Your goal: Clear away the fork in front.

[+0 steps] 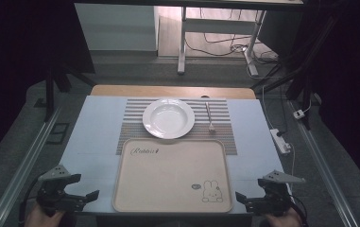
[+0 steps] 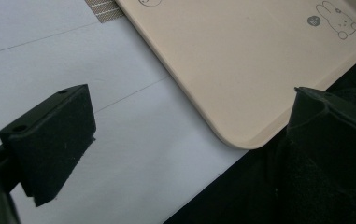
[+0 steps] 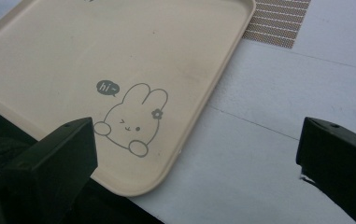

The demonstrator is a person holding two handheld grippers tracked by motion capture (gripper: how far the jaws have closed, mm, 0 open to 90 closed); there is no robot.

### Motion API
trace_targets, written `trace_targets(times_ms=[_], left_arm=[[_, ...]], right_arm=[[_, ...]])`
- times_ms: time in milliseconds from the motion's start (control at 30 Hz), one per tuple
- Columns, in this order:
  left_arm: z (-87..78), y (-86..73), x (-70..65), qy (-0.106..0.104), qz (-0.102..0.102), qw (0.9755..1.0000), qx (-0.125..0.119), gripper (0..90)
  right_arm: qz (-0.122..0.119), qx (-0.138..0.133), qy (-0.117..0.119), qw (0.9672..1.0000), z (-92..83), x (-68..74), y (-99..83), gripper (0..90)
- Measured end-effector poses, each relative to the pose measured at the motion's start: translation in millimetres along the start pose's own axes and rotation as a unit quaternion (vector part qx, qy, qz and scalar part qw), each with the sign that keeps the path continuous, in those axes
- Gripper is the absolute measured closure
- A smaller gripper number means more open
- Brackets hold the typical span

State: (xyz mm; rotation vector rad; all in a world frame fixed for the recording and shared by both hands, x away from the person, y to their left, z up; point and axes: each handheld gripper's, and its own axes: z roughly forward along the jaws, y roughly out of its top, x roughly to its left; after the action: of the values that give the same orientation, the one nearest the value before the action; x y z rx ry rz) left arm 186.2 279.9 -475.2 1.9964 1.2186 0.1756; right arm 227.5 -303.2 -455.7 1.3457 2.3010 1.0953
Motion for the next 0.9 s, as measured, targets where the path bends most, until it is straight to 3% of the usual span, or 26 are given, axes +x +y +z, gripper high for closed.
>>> trace_targets(times_ms=[200,400,900], left_arm=[[-0.5,-0.4,0.3,-0.001,-0.001,1.0,-0.002,1.6],[-0.5,-0.3,0.1,-0.003,-0.001,1.0,0.0,1.5],[-0.6,-0.6,0.5,-0.005,-0.004,1.0,0.0,1.3]], right_arm=[[-0.016,-0.001,-0.003,0.9999,0.3,3.4,0.2,0.0],[-0.01,0.0,0.001,0.9999,0.2,2.4,0.1,0.0],[-0.031,0.011,-0.005,0.9994,2.7,6.9,1.7,0.0]])
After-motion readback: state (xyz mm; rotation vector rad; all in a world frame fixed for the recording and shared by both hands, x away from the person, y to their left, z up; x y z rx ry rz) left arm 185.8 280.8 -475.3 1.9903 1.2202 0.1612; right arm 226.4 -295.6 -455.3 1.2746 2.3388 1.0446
